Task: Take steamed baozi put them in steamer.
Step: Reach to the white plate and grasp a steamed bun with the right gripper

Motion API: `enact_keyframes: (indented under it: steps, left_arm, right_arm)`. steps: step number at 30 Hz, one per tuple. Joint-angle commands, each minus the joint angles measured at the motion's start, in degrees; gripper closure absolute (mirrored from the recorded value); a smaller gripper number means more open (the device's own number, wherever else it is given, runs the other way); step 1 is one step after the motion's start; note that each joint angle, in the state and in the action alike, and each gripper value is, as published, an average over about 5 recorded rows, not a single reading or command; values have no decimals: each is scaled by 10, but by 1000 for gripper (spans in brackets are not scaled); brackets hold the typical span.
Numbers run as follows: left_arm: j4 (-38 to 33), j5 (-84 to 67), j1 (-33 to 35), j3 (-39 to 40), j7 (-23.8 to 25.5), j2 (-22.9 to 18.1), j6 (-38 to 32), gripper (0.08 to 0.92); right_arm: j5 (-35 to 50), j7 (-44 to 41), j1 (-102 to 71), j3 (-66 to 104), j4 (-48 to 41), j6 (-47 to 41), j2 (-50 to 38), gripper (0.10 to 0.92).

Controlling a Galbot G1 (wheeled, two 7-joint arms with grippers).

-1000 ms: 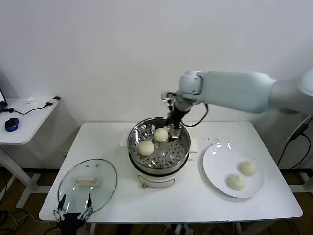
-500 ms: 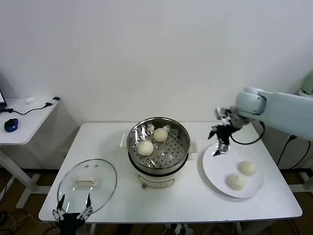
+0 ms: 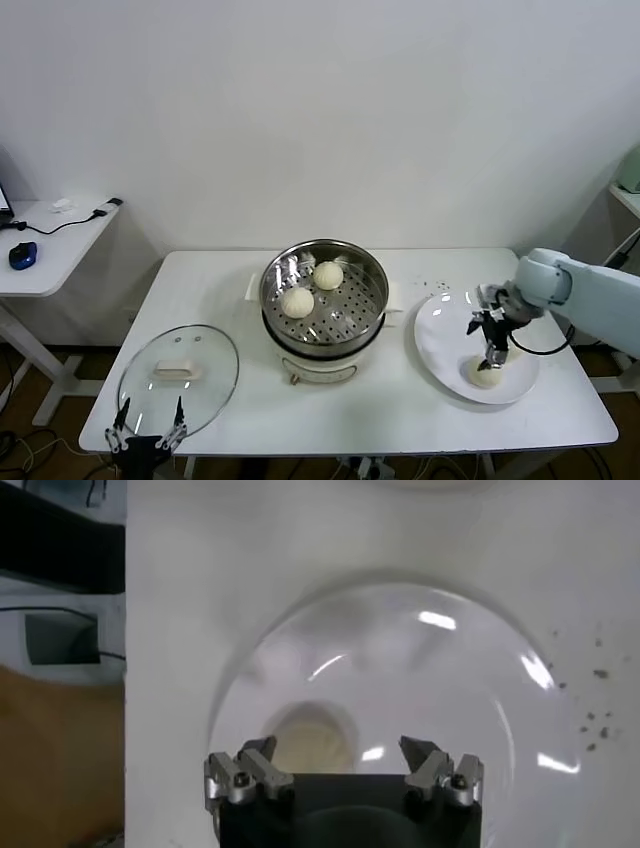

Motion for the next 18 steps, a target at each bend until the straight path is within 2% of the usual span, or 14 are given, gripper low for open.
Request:
enact_keyframes:
  steps: [1,13,18]
  left_arm:
    - [2,6,2,-2,0,0,-1,177]
    - [13,13,1,-2,-2,-3,-4,177]
    - [14,15,1,-2,-2,-4,-5,177]
  right_arm:
    - [-55,-2,-91,67,-30,4,-8,203]
    - [-58,-14,-90,66,-40,4,2,216]
    - [-59,-17,-90,68,-44,5,6,315]
